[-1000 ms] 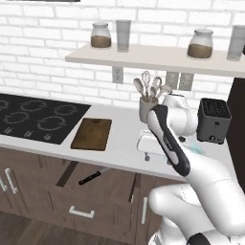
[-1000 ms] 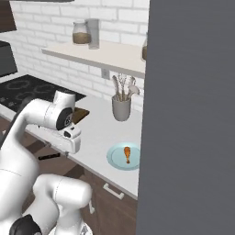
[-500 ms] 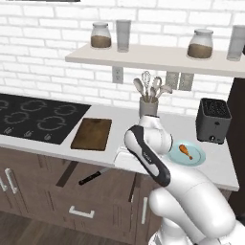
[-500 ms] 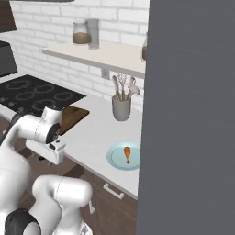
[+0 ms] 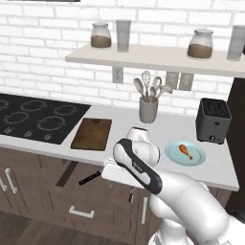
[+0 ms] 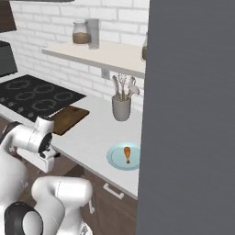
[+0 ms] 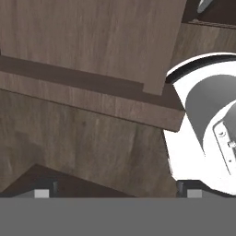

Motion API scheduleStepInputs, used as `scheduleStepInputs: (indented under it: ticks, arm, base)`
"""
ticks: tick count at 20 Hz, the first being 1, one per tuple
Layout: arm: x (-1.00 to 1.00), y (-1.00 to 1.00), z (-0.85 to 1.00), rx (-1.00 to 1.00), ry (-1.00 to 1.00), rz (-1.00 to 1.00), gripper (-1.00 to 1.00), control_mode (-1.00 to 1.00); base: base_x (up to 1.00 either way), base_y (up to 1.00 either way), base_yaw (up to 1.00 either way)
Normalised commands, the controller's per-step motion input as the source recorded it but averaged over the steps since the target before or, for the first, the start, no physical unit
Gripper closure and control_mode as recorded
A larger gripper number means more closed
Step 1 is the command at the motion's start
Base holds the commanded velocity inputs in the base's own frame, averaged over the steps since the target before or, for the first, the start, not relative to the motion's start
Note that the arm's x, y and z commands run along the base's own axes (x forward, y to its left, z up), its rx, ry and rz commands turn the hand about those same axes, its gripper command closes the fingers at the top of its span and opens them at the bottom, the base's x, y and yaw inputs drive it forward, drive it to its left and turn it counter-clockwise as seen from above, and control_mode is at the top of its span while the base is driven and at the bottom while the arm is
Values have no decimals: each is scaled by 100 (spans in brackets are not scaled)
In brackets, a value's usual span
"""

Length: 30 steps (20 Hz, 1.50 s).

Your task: Pick up the knife from the drawer and place it on the cutting board. Then place the meat from the plate to the cutting board.

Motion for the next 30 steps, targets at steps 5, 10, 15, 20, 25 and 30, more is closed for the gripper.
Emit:
scheduleStepInputs:
  ticks: [5, 10, 15, 20, 25, 30]
  arm:
    - [2, 0, -23, 0, 1, 0, -100, -100]
    - [31, 0, -5, 0, -1, 0, -100, -100]
    - [70, 13, -41, 0, 0, 0, -100, -100]
    - [44, 26, -44, 0, -2, 0, -100, -100]
    - [3, 28, -50, 0, 0, 0, -100, -100]
    - [-5, 47, -51, 0, 5, 0, -100, -100]
  base:
    - [0, 0, 0]
    - [0, 0, 0]
    - [0, 0, 0]
    - [0, 0, 0]
    - [0, 0, 0]
    - [0, 0, 0]
